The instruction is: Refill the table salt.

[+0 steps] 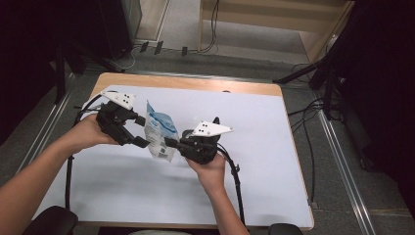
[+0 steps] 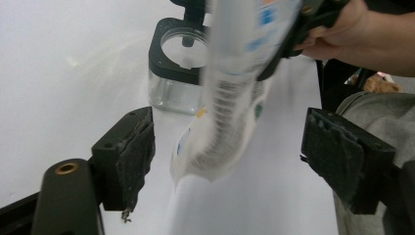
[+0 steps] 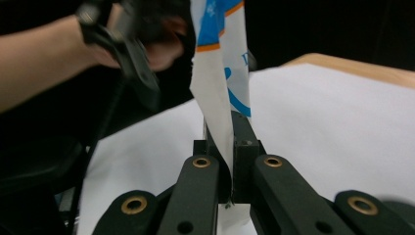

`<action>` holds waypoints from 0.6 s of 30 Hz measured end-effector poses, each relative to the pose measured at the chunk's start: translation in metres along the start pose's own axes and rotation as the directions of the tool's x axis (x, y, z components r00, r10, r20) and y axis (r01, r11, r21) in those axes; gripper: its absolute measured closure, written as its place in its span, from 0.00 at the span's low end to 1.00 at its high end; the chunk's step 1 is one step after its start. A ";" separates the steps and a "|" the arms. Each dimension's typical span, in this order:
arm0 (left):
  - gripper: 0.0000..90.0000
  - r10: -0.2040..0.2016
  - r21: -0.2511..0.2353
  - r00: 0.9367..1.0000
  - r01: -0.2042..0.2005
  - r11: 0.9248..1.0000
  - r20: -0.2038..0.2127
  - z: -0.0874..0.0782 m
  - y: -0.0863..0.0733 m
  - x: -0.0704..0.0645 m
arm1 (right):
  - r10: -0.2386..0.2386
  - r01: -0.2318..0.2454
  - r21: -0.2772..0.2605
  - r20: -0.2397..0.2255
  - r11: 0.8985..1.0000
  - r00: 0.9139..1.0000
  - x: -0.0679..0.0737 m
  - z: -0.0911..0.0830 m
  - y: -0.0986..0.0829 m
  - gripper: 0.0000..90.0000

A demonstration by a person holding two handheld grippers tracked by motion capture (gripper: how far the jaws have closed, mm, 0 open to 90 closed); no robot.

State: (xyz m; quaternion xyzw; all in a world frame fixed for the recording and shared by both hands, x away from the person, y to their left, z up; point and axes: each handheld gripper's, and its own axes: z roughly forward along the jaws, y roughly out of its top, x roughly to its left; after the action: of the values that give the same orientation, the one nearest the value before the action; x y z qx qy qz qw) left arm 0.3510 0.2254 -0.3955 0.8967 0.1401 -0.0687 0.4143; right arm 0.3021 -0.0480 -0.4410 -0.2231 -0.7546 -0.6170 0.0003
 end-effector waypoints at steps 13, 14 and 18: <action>0.96 0.031 -0.043 0.995 -0.027 0.999 0.092 -0.003 -0.001 0.004 | 0.015 -0.014 0.016 -0.035 1.000 0.999 0.002 0.011 0.008 1.00; 0.96 0.030 -0.039 0.996 -0.027 0.999 0.089 -0.003 -0.001 0.003 | 0.022 -0.022 0.007 -0.038 1.000 0.999 0.002 0.011 0.007 1.00; 0.82 0.043 -0.036 0.993 -0.039 0.999 0.110 -0.003 -0.004 0.004 | -0.007 0.007 0.009 -0.047 1.000 0.999 0.006 0.012 0.008 1.00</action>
State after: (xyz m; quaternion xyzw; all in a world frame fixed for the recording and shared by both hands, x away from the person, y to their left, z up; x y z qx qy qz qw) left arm 0.3535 0.2312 -0.3976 0.8870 0.0997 -0.1074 0.4379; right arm 0.3030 -0.0339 -0.4350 -0.2059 -0.7580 -0.6187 0.0166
